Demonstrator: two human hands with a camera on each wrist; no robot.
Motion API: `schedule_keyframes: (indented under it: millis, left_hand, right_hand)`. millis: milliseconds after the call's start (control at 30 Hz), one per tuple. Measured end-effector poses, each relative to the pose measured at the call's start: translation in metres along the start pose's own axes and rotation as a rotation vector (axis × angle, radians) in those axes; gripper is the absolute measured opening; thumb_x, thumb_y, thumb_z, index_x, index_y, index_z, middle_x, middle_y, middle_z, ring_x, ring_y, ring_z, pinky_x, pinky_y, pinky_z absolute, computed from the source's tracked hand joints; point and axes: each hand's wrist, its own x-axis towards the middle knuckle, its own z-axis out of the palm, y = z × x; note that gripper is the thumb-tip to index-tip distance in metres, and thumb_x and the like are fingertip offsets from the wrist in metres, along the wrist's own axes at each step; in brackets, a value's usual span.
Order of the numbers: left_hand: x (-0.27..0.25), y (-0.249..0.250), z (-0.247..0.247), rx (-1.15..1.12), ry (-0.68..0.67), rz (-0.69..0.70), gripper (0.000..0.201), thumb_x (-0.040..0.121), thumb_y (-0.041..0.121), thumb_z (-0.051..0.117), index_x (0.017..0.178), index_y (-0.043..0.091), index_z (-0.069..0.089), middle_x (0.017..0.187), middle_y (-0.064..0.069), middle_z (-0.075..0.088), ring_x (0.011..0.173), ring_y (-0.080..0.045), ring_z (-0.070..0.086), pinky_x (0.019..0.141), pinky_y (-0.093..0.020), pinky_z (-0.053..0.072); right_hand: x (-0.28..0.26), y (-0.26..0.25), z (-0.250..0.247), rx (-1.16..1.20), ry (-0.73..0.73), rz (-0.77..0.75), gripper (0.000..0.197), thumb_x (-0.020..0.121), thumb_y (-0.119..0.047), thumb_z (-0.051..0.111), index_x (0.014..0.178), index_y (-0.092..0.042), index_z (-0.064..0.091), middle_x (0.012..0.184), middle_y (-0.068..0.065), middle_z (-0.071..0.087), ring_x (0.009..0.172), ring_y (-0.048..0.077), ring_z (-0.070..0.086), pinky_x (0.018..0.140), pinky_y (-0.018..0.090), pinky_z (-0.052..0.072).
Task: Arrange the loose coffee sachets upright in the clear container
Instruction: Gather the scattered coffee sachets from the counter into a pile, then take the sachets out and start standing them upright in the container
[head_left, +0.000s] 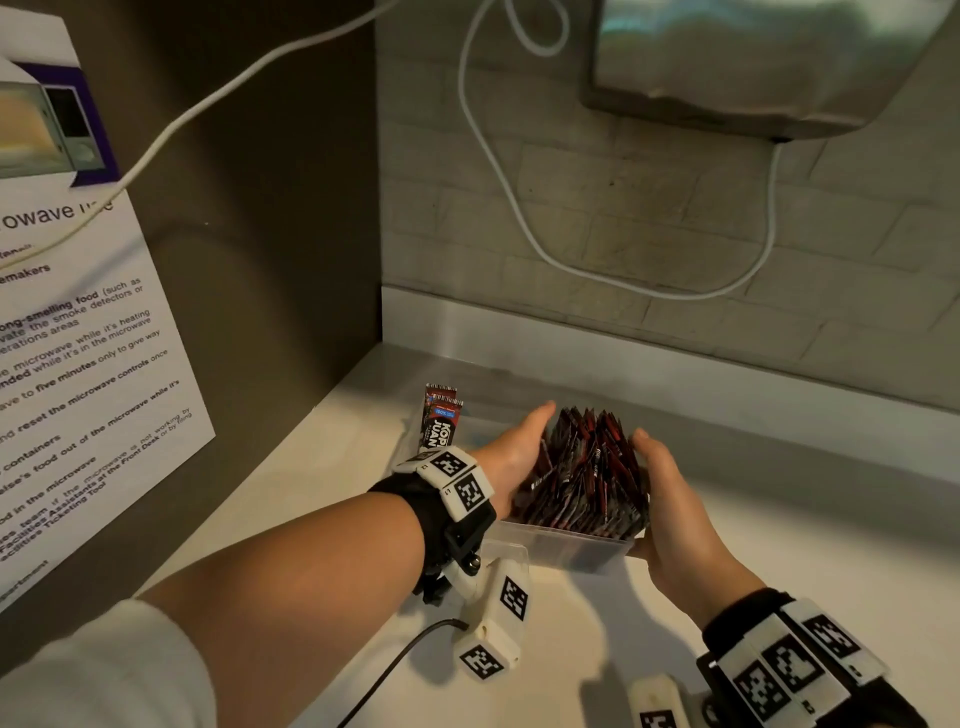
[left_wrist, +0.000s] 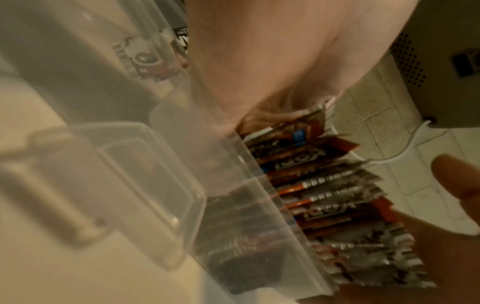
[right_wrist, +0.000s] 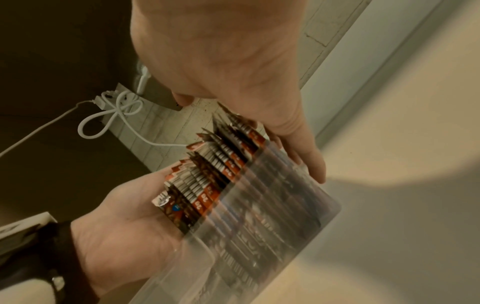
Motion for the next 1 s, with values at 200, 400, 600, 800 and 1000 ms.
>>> schedule_keyframes:
  millis: [200,400,600,800,1000]
  left_hand:
    - [0.003,0.003,0.009,0.011,-0.013,0.003,0.078,0.090,0.073,0.023,0.147,0.021,0.037,0.146,-0.014,0.046,0.130,-0.031,0.047,0.111,-0.045,0.035]
    - [-0.009,0.007,-0.002,0.096,0.129,0.077,0.070,0.097,0.064,0.021,0.153,0.023,0.024,0.158,-0.008,0.026,0.144,-0.028,0.026,0.116,-0.042,0.019]
    - [-0.025,0.012,-0.056,0.436,0.844,0.446,0.044,0.082,0.026,0.067,0.121,0.020,0.047,0.125,-0.004,0.047,0.118,-0.024,0.045,0.099,-0.046,0.043]
    - [-0.010,0.006,-0.109,0.681,0.761,0.181,0.053,0.082,0.025,0.070,0.132,0.023,0.052,0.139,-0.012,0.040,0.123,-0.035,0.040,0.100,-0.040,0.037]
    - [-0.018,0.003,-0.076,0.952,0.744,0.365,0.014,0.086,0.038,0.063,0.095,0.030,0.057,0.111,0.006,0.043,0.112,-0.024,0.039,0.097,-0.039,0.038]
  right_hand:
    - [-0.002,-0.003,0.001,-0.013,0.004,0.006,0.052,0.087,-0.064,0.042,0.125,-0.031,0.053,0.117,-0.004,0.066,0.107,0.019,0.063,0.087,0.046,0.050]
    - [-0.004,-0.003,0.001,0.000,0.021,0.016,0.050,0.087,-0.064,0.042,0.125,-0.033,0.052,0.117,-0.004,0.064,0.108,0.022,0.061,0.096,0.055,0.045]
    - [-0.003,-0.004,0.000,0.003,0.026,0.033,0.048,0.088,-0.063,0.040,0.122,-0.031,0.053,0.115,-0.002,0.065,0.106,0.022,0.063,0.094,0.053,0.046]
    - [-0.004,-0.003,0.002,0.000,0.019,0.045,0.052,0.088,-0.063,0.040,0.125,-0.028,0.051,0.116,-0.001,0.066,0.105,0.021,0.062,0.084,0.047,0.049]
    - [-0.003,-0.004,-0.001,-0.011,0.027,0.045,0.051,0.088,-0.063,0.040,0.124,-0.030,0.052,0.116,-0.003,0.065,0.106,0.021,0.062,0.094,0.053,0.045]
